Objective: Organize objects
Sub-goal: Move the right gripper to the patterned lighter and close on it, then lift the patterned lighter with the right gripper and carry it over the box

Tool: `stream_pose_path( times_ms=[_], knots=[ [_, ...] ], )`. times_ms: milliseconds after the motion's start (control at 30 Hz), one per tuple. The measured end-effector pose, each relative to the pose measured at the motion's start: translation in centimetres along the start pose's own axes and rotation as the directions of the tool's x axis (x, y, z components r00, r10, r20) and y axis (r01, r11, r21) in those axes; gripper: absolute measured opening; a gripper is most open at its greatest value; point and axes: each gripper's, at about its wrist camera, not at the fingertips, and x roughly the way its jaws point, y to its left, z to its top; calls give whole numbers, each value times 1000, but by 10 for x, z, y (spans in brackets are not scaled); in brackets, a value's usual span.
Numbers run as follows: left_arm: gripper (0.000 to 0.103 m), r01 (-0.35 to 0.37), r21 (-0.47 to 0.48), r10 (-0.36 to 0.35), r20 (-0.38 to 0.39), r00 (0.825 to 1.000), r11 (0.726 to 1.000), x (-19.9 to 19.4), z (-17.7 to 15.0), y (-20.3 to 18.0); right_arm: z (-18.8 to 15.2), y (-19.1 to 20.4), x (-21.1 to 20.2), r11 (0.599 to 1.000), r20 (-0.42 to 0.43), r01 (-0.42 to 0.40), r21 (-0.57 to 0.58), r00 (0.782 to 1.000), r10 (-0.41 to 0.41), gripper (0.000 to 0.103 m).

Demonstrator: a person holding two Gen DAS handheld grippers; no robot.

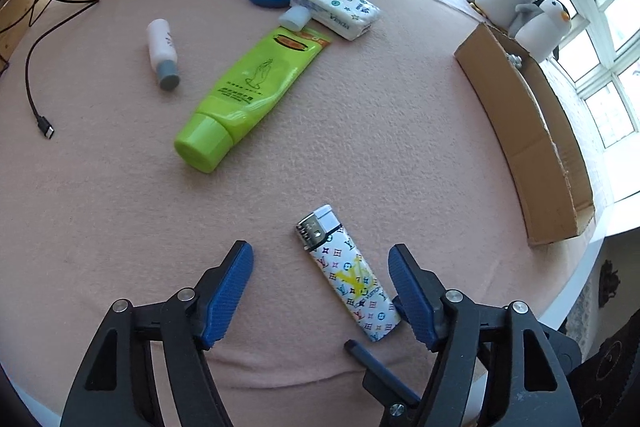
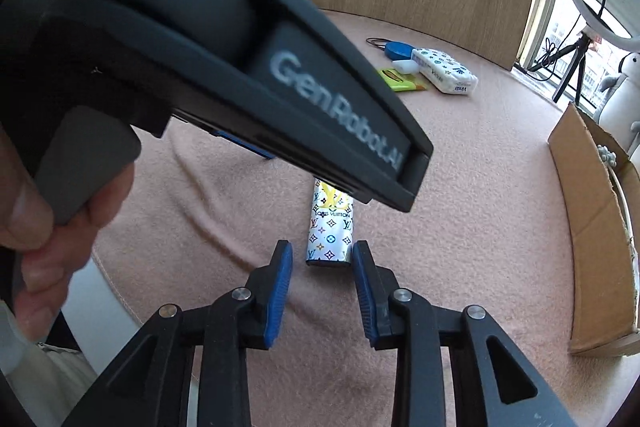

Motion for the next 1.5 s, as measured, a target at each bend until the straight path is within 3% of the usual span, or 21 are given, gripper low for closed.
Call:
stream_pose_path(
  times_ms=[100, 167, 267, 600, 733, 1000, 1067, 1167, 1500],
  knots=[
    [63, -6, 11, 6, -1, 1000, 1000, 1, 0, -3, -1, 2, -1, 1000, 3, -8, 2, 1000, 8, 21],
    [49, -18, 21, 18, 3, 1000, 1000, 1, 1, -4, -1, 3, 0, 1000, 5, -2, -2, 1000, 2, 21],
    [37, -16, 26, 16, 9, 1000, 1000, 1, 2, -2, -1, -1, 0, 1000, 5, -14, 14, 1000, 14, 21],
    [34, -6, 34, 5, 23, 1000, 999, 0, 2, -1, 1, -7, 2, 1000, 10, -12, 29, 1000, 12, 21],
    [26, -8, 38, 7, 30, 1000, 999, -6, 1, -1, 0, -9, 1, 999, 11, -12, 36, 1000, 12, 21],
    [28, -1, 37, 1, 6, 1000, 999, -6, 2, -3, 0, -11, 0, 999, 14, -8, 46, 1000, 7, 21],
    [43, 6, -15, -6, -12, 1000, 1000, -4, 1, 3, 0, -11, -1, 999, 20, -3, 41, 1000, 2, 21],
    [46, 13, -30, -13, -10, 1000, 999, -4, -2, 5, 1, -11, -5, 1000, 47, -1, 30, 999, 0, 21],
    [38, 8, 5, -8, 3, 1000, 1000, -7, -6, 3, 4, -8, -3, 1000, 55, 2, 11, 998, -3, 21]
  ],
)
